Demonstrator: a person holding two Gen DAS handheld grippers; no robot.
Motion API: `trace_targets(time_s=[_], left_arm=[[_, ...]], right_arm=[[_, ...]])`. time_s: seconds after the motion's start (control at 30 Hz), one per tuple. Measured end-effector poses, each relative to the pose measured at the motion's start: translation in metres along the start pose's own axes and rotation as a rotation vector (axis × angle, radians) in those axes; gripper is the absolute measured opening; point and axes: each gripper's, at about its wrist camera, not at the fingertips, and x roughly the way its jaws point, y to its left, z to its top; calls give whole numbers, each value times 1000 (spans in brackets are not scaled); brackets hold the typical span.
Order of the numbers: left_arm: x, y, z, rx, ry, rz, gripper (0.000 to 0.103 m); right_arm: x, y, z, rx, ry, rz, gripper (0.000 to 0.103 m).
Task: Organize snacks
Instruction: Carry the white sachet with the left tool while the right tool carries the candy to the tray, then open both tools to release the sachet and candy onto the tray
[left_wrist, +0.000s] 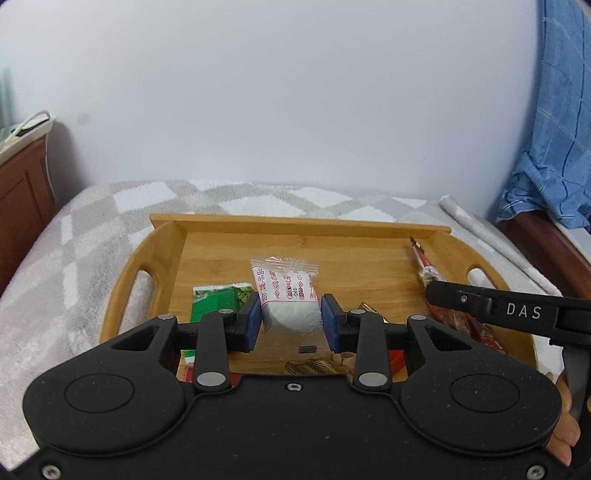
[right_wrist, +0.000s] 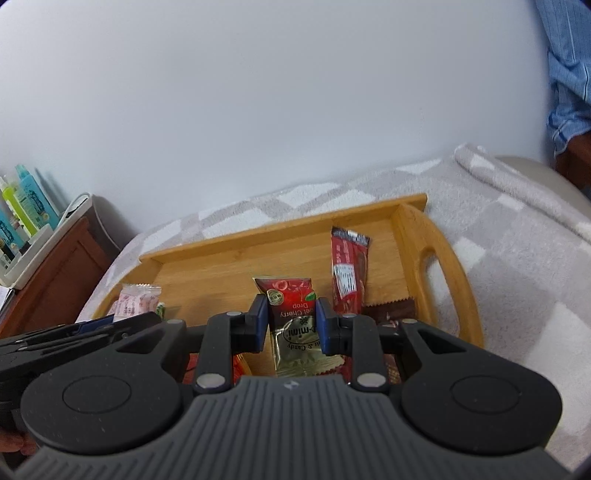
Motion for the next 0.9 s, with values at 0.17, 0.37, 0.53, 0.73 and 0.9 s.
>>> trace_targets(time_s=[0.17,0.37,0.53,0.73,0.9], left_arm=[[8,-5,-4,18,11,10,32],[15,-10,-8,36,44,28,32],[19,-12,-13,29,66,34,33],[8,-16,-12,29,52,38,43],[-11,-18,-14,9,46,35,56]], right_arm=[[4,7,-4,-42,-1,-14,28],[4,11,-6,-63,0,-16,28],[4,9,-5,-51,-2,2,30],[-7,8,-3,-28,-25,43,42],[-25,14,-3,-36,-56,63,57]])
